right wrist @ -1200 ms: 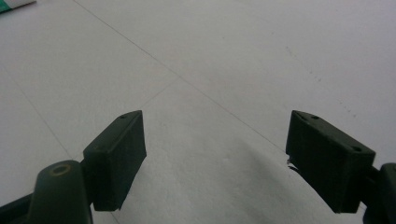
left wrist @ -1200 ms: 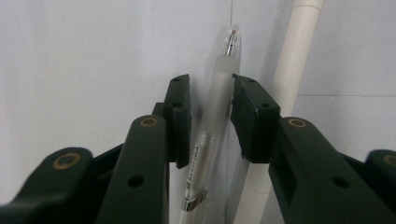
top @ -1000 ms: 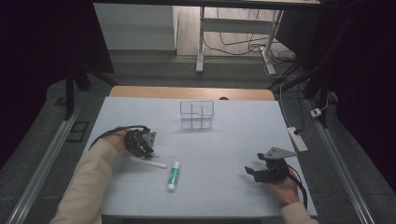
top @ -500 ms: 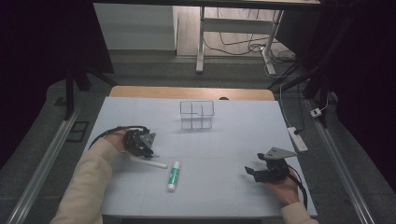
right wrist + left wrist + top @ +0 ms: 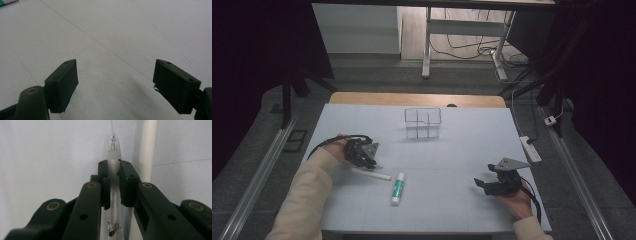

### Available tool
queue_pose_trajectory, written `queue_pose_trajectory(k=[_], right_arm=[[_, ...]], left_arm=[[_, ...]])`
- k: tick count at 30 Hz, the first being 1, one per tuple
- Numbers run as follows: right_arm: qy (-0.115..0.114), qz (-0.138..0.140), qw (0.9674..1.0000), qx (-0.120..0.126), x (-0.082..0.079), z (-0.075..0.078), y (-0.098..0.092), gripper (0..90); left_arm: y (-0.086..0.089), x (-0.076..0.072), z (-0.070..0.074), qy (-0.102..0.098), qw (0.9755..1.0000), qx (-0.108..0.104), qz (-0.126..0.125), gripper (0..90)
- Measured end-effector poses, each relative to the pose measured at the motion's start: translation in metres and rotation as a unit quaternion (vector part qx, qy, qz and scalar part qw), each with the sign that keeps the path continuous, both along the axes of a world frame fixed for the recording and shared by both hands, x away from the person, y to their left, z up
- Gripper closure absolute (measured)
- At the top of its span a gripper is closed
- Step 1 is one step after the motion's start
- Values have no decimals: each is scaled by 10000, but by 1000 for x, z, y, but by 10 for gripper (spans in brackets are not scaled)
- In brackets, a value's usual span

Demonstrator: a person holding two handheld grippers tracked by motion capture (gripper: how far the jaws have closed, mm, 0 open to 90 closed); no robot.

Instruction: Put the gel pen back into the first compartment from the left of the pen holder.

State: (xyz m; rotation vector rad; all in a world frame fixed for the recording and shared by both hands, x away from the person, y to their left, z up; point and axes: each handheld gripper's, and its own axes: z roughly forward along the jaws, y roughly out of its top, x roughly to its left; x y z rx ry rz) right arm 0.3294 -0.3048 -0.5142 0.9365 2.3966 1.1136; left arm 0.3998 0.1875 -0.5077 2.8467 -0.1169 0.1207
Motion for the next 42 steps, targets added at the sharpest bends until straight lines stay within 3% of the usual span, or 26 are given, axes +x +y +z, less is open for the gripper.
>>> queue_pose_trajectory(k=[9, 19, 25, 31, 42], right_arm=[[-1, -4, 10000, -7, 0, 0, 0, 190], [13, 1, 10000, -25, 0, 0, 0, 190], [-4, -10, 10000, -18, 0, 0, 0, 190], [1, -4, 10000, -28, 0, 0, 0, 190], [-24, -31, 10000, -20, 0, 0, 0, 190]], left_arm=[[3, 0, 9, -189, 9992, -226, 269, 801], [5, 2, 23, -326, 9952, -387, 840, 801], [8, 2, 30, -371, 9907, -575, 1177, 801], [11, 2, 39, -329, 9847, -869, 1475, 800], [13, 2, 52, -370, 9716, -1472, 1816, 800]])
